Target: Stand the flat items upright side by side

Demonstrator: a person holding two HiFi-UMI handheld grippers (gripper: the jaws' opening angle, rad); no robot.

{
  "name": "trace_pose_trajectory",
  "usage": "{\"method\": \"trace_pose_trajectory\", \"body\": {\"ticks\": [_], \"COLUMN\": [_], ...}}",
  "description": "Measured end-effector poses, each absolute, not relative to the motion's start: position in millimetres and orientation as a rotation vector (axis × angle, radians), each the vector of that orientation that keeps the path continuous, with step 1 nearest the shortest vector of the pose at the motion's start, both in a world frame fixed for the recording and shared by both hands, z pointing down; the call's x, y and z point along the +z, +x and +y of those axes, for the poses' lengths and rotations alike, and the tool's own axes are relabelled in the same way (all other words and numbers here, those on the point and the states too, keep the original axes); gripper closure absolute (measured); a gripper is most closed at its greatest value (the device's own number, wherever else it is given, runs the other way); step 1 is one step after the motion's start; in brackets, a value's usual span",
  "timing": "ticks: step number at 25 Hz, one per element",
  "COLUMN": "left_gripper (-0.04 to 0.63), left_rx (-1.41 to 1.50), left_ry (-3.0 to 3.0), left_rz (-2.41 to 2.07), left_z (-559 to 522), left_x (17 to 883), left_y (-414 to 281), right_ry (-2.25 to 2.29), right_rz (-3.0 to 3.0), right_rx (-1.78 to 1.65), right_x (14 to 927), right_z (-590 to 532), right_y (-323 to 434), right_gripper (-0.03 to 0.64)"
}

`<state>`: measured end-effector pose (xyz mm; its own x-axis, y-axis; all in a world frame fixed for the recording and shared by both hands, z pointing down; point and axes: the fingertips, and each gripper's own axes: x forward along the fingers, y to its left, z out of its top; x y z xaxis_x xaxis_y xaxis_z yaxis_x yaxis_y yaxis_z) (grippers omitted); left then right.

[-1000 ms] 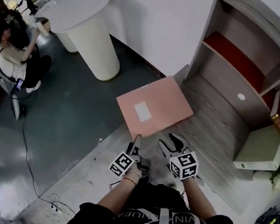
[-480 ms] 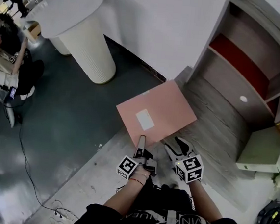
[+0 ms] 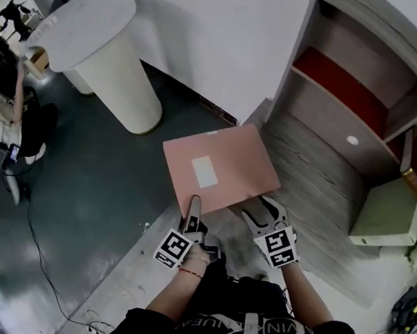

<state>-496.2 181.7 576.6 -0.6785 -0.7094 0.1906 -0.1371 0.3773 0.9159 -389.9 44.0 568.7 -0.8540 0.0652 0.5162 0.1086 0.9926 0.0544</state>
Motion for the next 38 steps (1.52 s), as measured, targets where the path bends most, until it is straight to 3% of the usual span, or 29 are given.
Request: {"method": "trace_pose_trajectory", "body": {"ticks": [17,38], "left_gripper": [0.308,0.31], "left_rx": [-0.879,-0.412], "left_ry": [1.13,1.631], "left_rz": [-2.176,-2.051], "left_z": [120.6,-21.1], "left_x": [466.8,403.8], "left_y": [-507.3,-400.3], "right_ry": [-0.06,0.391], "right_rz": [-2.677,-2.74], "right_rx": [-0.141,0.069], "right_x": [535.1,518.3], "right_z": [49.6,-17.2], "right_y": [-385.7,-306.0], "right_gripper": [0.348,0.383]}}
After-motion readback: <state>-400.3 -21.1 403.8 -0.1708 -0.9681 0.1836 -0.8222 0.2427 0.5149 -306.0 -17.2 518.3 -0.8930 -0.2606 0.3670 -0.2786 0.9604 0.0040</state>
